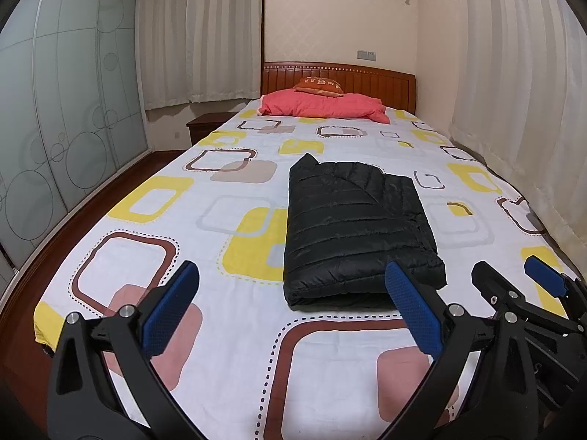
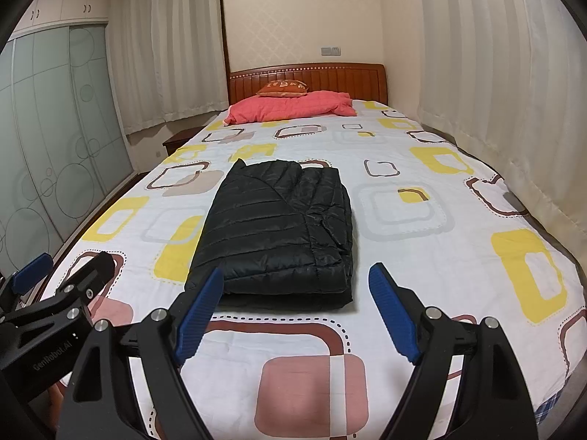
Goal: Fold large clothes
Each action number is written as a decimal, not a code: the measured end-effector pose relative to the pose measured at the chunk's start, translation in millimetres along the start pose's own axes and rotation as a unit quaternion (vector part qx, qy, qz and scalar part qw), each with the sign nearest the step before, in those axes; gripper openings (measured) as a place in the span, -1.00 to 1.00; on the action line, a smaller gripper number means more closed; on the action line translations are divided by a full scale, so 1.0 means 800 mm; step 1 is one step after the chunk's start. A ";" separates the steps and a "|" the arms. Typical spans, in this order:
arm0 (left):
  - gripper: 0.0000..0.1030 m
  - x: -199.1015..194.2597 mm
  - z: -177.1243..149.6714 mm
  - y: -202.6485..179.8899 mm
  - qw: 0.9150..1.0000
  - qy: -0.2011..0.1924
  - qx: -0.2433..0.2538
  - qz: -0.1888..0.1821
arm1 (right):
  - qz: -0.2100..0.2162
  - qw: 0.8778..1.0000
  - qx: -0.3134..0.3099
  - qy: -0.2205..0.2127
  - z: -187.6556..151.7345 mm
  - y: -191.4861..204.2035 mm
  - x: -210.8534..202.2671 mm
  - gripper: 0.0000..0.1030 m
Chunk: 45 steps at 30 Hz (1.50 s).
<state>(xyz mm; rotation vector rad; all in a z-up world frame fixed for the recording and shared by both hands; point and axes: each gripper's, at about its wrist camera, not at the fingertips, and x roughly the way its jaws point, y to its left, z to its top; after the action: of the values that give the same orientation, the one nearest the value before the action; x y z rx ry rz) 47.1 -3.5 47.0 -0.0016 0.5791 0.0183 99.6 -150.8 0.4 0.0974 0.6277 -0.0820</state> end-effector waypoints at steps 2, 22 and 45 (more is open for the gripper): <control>0.96 0.001 0.000 0.000 1.000 0.001 -0.003 -0.001 | 0.000 1.000 0.000 -0.001 0.000 0.001 0.000 0.56; 0.96 -0.001 -0.002 0.003 1.000 -0.001 -0.008 0.003 | 0.000 1.000 -0.001 -0.001 0.002 0.005 0.000 0.56; 0.96 -0.002 0.000 0.005 1.000 -0.006 -0.006 0.003 | -0.002 1.000 0.001 -0.008 0.004 0.004 0.000 0.56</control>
<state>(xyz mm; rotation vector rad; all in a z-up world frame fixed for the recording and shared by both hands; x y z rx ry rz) 46.1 0.4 48.1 -0.0105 0.5665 0.0280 101.8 -148.4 2.8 0.0979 0.6124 -0.0864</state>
